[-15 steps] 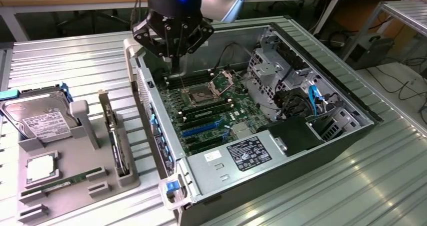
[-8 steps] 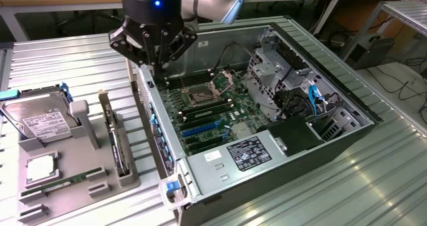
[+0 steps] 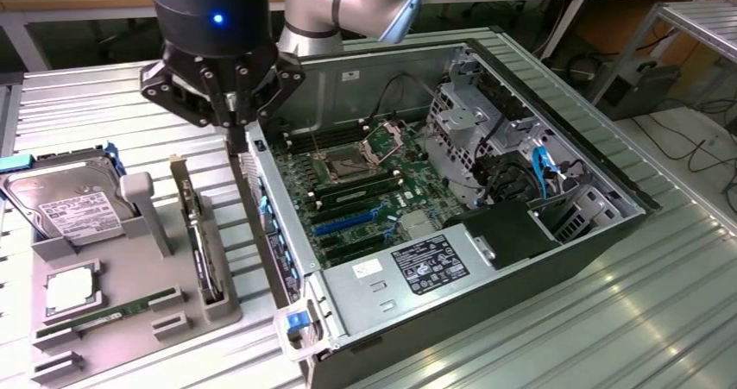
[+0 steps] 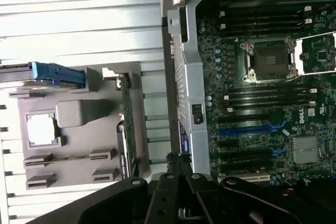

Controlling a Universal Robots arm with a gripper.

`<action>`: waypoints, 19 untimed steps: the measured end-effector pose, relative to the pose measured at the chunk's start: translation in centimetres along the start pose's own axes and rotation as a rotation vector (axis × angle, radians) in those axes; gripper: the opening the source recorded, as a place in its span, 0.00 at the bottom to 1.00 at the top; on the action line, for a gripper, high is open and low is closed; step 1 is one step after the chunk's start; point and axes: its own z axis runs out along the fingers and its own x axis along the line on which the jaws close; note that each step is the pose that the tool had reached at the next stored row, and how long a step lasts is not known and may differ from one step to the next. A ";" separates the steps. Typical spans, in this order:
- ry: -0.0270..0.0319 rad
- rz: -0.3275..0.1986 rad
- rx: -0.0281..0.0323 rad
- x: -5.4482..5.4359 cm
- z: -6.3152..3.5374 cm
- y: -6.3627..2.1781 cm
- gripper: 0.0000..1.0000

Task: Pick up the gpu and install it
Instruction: 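Reach for the gpu, then pick up the gpu and move the gpu toward the slot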

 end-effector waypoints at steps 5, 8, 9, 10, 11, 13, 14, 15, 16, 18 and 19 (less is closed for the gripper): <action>0.0000 0.000 0.0002 2.6 0.48 -0.53 0.11; 0.0000 0.000 0.0001 4.1 0.97 -0.70 0.11; -0.0001 0.000 0.0001 4.5 1.15 -0.74 0.11; 0.0000 -0.001 0.0002 5.1 1.46 -0.79 0.11; -0.0001 -0.002 -0.0001 5.6 1.80 -0.85 0.11; 0.0001 -0.003 0.0000 5.7 1.89 -0.86 0.11; 0.0002 -0.003 0.0001 5.7 1.88 -0.86 0.11; 0.0002 -0.003 0.0001 5.7 1.89 -0.86 0.11; 0.0002 -0.003 0.0001 5.7 1.89 -0.86 0.11; 0.0002 -0.003 0.0001 5.7 1.88 -0.86 0.11; 0.0001 -0.003 0.0001 5.7 1.89 -0.86 0.11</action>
